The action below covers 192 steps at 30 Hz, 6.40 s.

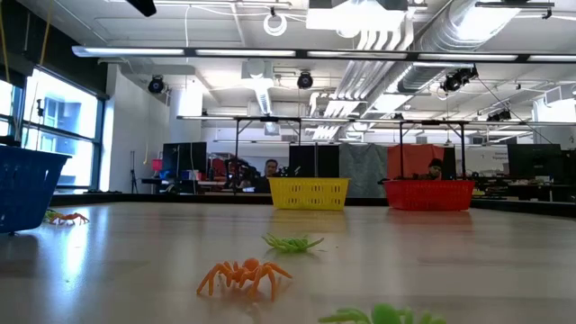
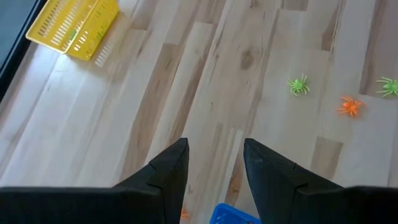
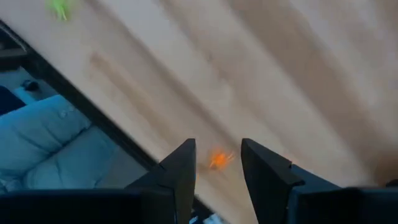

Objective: Sort Halloween decoration
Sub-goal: Put the orange spider toy into the blue bin

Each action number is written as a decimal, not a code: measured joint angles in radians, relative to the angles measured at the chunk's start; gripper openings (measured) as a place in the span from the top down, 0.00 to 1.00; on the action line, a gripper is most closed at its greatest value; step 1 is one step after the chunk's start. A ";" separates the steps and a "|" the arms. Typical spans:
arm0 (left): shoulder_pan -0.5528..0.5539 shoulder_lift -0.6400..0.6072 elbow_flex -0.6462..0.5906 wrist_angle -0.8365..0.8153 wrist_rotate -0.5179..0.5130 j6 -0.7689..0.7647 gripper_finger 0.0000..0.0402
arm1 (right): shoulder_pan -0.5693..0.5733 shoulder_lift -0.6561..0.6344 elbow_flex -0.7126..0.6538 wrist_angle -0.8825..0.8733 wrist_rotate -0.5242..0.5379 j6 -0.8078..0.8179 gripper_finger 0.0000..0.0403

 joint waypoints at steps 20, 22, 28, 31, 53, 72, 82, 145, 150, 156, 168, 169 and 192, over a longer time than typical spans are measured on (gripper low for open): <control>0.019 0.000 0.000 0.004 0.000 -0.009 0.65 | 0.146 0.000 -0.493 0.722 -0.091 0.315 0.69; 0.019 0.000 0.000 0.005 0.000 -0.009 0.65 | 0.146 0.000 -0.500 0.715 -0.112 0.316 0.69; 0.030 0.000 0.000 0.004 0.000 -0.007 0.65 | 0.146 0.000 -0.499 0.683 -0.168 0.313 0.69; 0.040 0.000 0.000 0.004 0.000 0.007 0.65 | 0.151 0.000 -0.498 0.683 -0.180 0.312 0.69; 0.070 -0.001 0.000 0.004 0.000 0.026 0.65 | 0.151 0.096 -0.492 0.636 -0.254 0.246 0.72; 0.068 -0.001 0.001 0.004 0.034 0.026 0.65 | 0.106 -0.043 -0.504 0.495 -0.156 0.180 0.99; 0.068 -0.001 0.001 0.004 0.061 0.025 0.65 | -0.112 -0.263 -0.500 0.449 0.090 -0.165 1.00; 0.170 0.055 -0.021 0.852 -0.443 0.505 0.65 | -0.286 -0.286 -0.497 1.353 0.702 -1.310 1.00; 0.172 0.055 -0.021 0.859 -0.378 0.473 0.65 | -0.287 -0.286 -0.497 1.353 0.702 -1.317 1.00; 0.172 0.055 -0.021 0.859 -0.369 0.455 0.65 | -0.287 -0.286 -0.497 1.363 0.703 -1.342 1.00; 0.182 0.054 -0.021 0.844 -0.321 0.452 0.89 | -0.287 -0.286 -0.497 1.366 0.704 -1.343 1.00; 0.182 0.054 -0.022 0.841 -0.320 0.453 0.94 | -0.287 -0.286 -0.497 1.366 0.703 -1.343 1.00; 0.178 0.053 -0.021 0.832 -0.281 0.463 1.00 | -0.287 -0.286 -0.497 1.368 0.682 -1.339 0.82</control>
